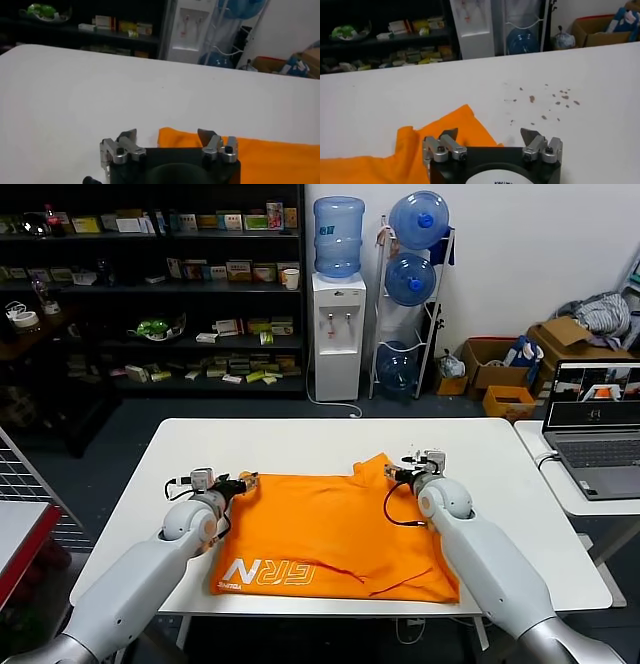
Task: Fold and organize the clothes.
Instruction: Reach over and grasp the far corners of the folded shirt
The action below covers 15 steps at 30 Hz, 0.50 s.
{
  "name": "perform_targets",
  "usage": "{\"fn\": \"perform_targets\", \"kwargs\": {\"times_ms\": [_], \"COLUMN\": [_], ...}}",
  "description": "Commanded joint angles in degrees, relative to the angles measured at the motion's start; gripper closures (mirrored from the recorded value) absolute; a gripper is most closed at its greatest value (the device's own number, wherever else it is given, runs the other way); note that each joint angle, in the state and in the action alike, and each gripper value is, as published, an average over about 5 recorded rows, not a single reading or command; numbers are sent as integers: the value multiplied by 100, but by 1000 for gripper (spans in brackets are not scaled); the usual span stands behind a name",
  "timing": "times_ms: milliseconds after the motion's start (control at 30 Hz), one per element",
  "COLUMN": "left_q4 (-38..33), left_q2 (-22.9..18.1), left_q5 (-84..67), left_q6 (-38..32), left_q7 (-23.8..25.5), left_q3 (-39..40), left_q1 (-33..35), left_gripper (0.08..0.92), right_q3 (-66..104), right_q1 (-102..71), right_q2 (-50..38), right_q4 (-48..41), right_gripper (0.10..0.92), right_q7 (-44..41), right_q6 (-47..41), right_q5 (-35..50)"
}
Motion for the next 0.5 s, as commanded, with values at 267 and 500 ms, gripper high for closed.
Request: {"fn": "perform_targets", "kwargs": {"times_ms": [267, 500], "left_q4": [144, 82], "left_q2": [8, 56], "left_q5": [67, 60], "left_q6": [22, 9], "left_q7": [-50, -40], "left_q3": [160, 134], "left_q1": [-108, -21], "left_gripper": [294, 476], "right_q3": [-143, -165], "right_q1": [193, 174], "right_q2": [302, 269], "right_q4": [-413, -352], "right_gripper": [363, 571], "right_q7": [-173, -148], "right_q6": [-54, -78], "right_q5": [-107, -46]}}
